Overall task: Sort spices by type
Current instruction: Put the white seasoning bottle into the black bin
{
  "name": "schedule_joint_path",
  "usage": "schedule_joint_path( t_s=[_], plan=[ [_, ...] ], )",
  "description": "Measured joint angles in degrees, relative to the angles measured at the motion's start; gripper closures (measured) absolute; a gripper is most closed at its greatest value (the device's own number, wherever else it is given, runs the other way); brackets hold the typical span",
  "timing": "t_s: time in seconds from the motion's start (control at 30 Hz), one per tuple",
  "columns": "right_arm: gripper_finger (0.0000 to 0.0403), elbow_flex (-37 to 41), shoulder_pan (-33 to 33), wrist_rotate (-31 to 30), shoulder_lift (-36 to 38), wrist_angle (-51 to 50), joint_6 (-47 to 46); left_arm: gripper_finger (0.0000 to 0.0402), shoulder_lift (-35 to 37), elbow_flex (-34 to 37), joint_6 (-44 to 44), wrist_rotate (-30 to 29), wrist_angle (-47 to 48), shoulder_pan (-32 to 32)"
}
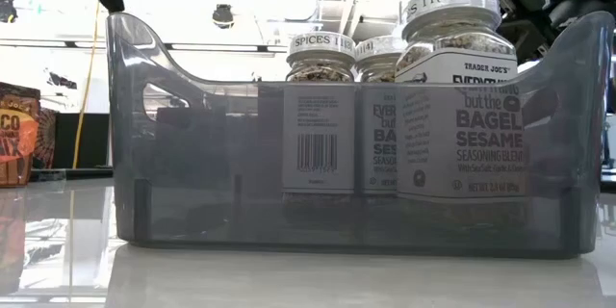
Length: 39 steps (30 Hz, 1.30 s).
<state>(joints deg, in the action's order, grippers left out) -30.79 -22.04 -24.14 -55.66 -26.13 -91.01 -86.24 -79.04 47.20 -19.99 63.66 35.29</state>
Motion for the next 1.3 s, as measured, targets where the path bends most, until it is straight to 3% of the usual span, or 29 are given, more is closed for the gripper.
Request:
schedule_joint_path(
  t_s=[0.6, 0.83, 1.13, 1.3],
  plan=[
    [0.0117, 0.0, 0.0, 1.16, 0.15, 0.04, -0.01, 0.0143, -0.07, 0.08, -0.32, 0.47, -10.11, 0.34],
    [0.0117, 0.0, -0.07, 2.16, 0.15, 0.08, 6.44, 0.0143, -0.07, 0.08, 1.4, 0.68, -17.57, 1.67],
    [0.0117, 0.0, -0.07, 4.57, 0.15, 0.05, 14.05, 0.0143, -0.09, 0.08, 8.47, 0.65, -19.69, 6.5],
    [0.0117, 0.0, -0.07, 4.57, 0.15, 0.04, 14.59, 0.0143, -2.23, 0.0, 8.1, 0.45, -21.45, 10.22]
  ],
)
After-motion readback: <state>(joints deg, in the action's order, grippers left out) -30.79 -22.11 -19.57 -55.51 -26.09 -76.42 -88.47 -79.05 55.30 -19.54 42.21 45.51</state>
